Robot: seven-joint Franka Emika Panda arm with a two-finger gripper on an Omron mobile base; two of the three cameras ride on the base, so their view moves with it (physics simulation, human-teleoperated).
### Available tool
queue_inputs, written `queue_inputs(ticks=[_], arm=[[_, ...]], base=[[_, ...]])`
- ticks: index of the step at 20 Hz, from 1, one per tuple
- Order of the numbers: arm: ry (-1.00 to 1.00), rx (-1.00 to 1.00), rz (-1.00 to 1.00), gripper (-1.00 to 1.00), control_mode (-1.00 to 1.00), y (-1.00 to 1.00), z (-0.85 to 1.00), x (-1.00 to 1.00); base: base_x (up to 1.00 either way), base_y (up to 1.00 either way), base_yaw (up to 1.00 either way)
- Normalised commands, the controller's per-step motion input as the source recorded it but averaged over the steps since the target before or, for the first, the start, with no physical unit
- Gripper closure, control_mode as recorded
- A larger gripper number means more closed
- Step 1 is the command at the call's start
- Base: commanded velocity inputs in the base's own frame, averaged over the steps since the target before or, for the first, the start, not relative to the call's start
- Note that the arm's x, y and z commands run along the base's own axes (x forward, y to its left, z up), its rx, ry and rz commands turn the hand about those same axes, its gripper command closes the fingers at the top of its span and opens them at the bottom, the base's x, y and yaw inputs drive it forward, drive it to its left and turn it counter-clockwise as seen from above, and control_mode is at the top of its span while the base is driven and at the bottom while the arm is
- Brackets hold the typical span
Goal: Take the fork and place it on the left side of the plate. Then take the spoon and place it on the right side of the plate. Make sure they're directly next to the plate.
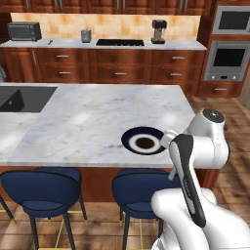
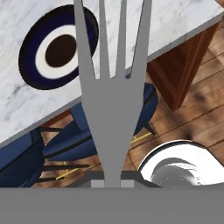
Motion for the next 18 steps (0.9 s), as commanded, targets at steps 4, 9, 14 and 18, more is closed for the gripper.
queue_inputs(ticks=[4,9,14,18], arm=[[0.05,0.0,0.06,1.0,-1.0,0.0,0.0,0.41],[0.04,0.0,0.06,1.0,-1.0,0.0,0.0,0.54],[0.07,-0.01,0.1,1.0,-1.0,0.33,0.0,0.74],[0.17,-0.11,0.1,1.0,-1.0,0.76,0.0,0.72]], base=[[0.0,0.0,0.0],[0.0,0.0,0.0],[0.0,0.0,0.0],[0.0,0.0,0.0]])
